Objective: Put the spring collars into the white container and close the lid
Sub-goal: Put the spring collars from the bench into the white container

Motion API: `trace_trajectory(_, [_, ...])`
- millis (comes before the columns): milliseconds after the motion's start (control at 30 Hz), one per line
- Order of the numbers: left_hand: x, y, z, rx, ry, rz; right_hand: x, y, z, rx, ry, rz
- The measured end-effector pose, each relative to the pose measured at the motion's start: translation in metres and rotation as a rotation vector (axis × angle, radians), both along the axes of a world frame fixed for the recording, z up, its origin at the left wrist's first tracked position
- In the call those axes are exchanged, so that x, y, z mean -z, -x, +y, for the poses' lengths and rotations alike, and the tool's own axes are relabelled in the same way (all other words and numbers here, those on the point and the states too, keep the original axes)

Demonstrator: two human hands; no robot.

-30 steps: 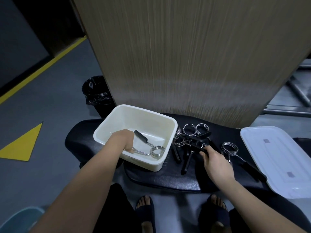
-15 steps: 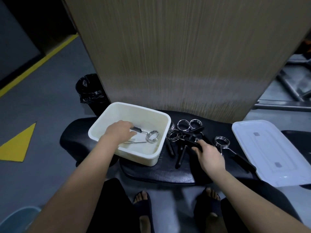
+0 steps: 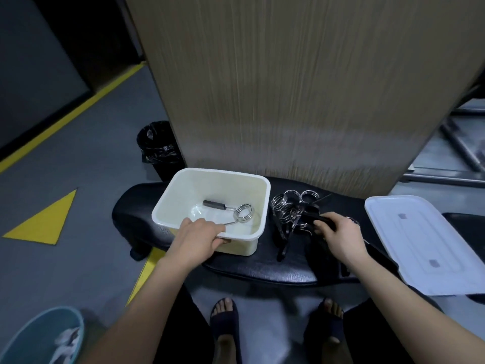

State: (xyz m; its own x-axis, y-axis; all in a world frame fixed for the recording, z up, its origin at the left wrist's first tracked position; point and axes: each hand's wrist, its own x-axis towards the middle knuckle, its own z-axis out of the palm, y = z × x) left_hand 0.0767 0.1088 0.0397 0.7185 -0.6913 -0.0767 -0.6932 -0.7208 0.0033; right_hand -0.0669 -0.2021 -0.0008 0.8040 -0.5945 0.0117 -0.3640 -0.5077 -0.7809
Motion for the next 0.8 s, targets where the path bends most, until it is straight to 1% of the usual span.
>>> trace_trajectory(67, [0.002,0.007,-0.005,-0.034,0.002,0.016,0.004,0.008,0.001,-0.025,-0.002,0.076])
trace_trajectory(100, [0.002,0.012,-0.007,-0.037,0.044,0.030,0.006,0.011,0.003,-0.037,0.012,0.112])
trace_trajectory(167, [0.001,0.025,-0.014,0.031,0.227,-0.007,0.013,0.013,0.007,-0.047,0.053,0.149])
trace_trajectory(233, [0.000,0.048,-0.031,0.102,0.424,-0.122,0.016,0.012,0.009,-0.041,0.062,0.148])
trace_trajectory(300, [0.003,0.078,-0.058,0.121,0.546,-0.206,0.017,0.011,0.008,-0.037,0.069,0.137])
trace_trajectory(333, [0.005,0.092,-0.074,0.088,0.560,-0.209,0.018,0.011,0.007,-0.040,0.075,0.128])
trace_trajectory(367, [0.008,0.104,-0.089,0.036,0.533,-0.187,0.019,0.012,0.007,-0.045,0.080,0.117])
trace_trajectory(400, [0.012,0.113,-0.104,-0.031,0.468,-0.149,0.020,0.013,0.007,-0.051,0.087,0.108])
trace_trajectory(433, [0.018,0.115,-0.118,-0.118,0.392,-0.066,0.021,0.014,0.006,-0.056,0.089,0.097])
trace_trajectory(500, [0.028,0.106,-0.142,-0.377,0.294,0.218,0.023,0.017,0.003,-0.055,0.078,0.076])
trace_trajectory(567, [0.042,0.091,-0.158,-0.606,0.358,0.441,0.024,0.018,0.001,-0.060,0.080,0.063])
trace_trajectory(600, [0.048,0.084,-0.164,-0.682,0.417,0.482,0.025,0.019,0.000,-0.064,0.084,0.062])
trace_trajectory(633, [0.052,0.081,-0.169,-0.723,0.458,0.483,0.027,0.020,-0.001,-0.064,0.084,0.066])
trace_trajectory(700, [0.054,0.076,-0.179,-0.731,0.479,0.436,0.030,0.023,-0.002,-0.055,0.063,0.066])
trace_trajectory(800, [0.051,0.073,-0.187,-0.729,0.393,0.374,0.034,0.026,-0.006,-0.039,0.043,0.048])
